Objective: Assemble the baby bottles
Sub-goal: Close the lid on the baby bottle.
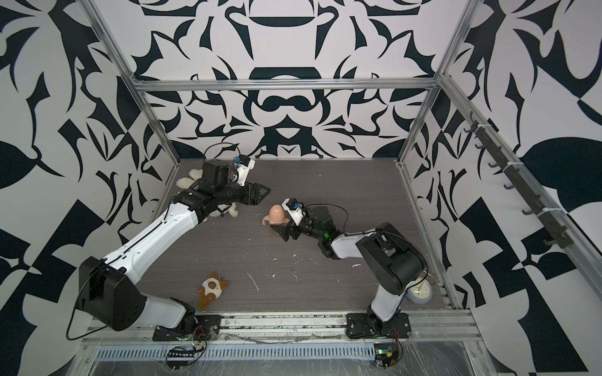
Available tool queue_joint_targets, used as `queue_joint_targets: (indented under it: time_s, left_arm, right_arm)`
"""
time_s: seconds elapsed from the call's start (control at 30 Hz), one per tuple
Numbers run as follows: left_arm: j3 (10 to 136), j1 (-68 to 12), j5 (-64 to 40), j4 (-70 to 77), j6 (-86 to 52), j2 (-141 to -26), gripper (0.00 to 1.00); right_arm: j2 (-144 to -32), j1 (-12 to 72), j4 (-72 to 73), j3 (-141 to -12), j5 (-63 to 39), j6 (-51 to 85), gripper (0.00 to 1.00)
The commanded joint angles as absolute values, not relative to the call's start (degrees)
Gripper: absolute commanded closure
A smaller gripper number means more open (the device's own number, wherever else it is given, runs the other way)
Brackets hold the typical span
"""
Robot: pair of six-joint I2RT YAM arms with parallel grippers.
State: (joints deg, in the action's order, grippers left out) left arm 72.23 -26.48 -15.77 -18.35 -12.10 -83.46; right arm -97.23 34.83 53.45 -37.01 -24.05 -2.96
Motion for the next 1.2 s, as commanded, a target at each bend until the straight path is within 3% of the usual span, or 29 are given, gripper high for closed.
queue_joint_targets:
  time_s: [0.0, 0.27, 0.5, 0.87, 1.17]
  left_arm:
    - [73.5, -27.8, -15.0, -19.9, -11.0, -85.4, 0.35]
    - [70.3, -36.1, -2.3, -13.6, -5.1, -88.3, 0.49]
    - [65.5, -37.4, 2.4, -5.1, -4.0, -90.5, 0.62]
    - [58.3, -39.9, 8.9, 5.0, -2.5, -92.1, 0.68]
    - [50.1, -45.2, 23.1, 17.0, 3.7, -92.3, 0.72]
  right_arm:
    - [-92.7, 34.4, 55.3, -33.8, -20.8, -1.9, 0.03]
    - [-82.5, 34.5, 50.1, -25.4, -17.5, 0.3, 0.01]
    - [-77.3, 34.5, 46.5, -22.2, -16.8, 2.5, 0.01]
    - [-76.8, 34.4, 43.5, -23.2, -15.7, 2.1, 0.01]
    - [-76.9, 34.4, 41.9, -24.3, -14.7, 1.5, 0.01]
